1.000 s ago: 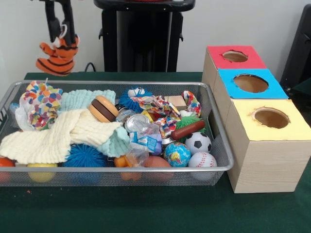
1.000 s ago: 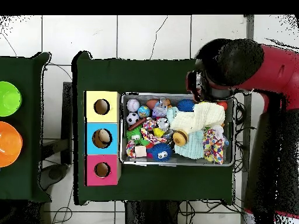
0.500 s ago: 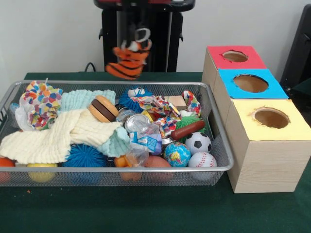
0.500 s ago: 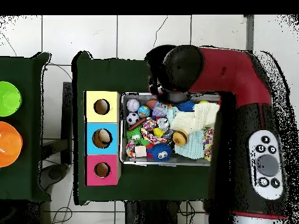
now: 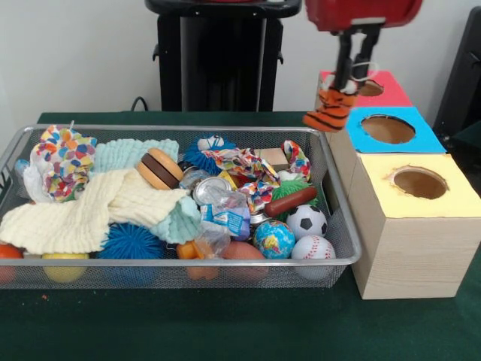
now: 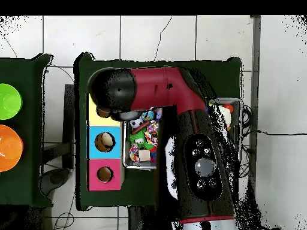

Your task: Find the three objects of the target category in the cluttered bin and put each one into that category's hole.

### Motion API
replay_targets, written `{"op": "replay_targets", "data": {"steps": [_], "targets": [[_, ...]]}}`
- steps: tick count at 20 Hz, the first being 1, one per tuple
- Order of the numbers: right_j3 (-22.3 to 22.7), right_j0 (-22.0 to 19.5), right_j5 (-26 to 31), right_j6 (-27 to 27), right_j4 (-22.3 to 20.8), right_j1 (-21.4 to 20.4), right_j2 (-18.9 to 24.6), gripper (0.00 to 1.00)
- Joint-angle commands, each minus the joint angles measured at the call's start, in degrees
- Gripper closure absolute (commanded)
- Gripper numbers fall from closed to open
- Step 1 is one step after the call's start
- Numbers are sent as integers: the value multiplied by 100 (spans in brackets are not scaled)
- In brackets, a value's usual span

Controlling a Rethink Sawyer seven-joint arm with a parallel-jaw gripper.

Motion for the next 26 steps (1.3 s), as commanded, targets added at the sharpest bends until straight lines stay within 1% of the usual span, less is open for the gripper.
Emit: {"op": "replay_targets", "data": {"steps": [1, 5, 9, 11, 14, 18, 20, 23, 26], "targets": [[1323, 254, -373, 1832, 269, 35, -523, 100], [1542, 361, 178, 1703, 375, -208, -740, 100], [1968, 402, 559, 1540, 408, -605, -987, 100], [2256, 421, 605, 1503, 446, -810, -1108, 100], [2756, 477, 513, 1456, 525, -1151, -1274, 100], [3449, 518, 239, 1387, 850, -1582, -1369, 100], [3659, 602, 187, 1425, 945, -1722, -1443, 100], [3897, 769, 98, 1543, 977, -1816, -1564, 100], [4293, 924, -236, 1567, 1067, -2002, -1683, 100]]}}
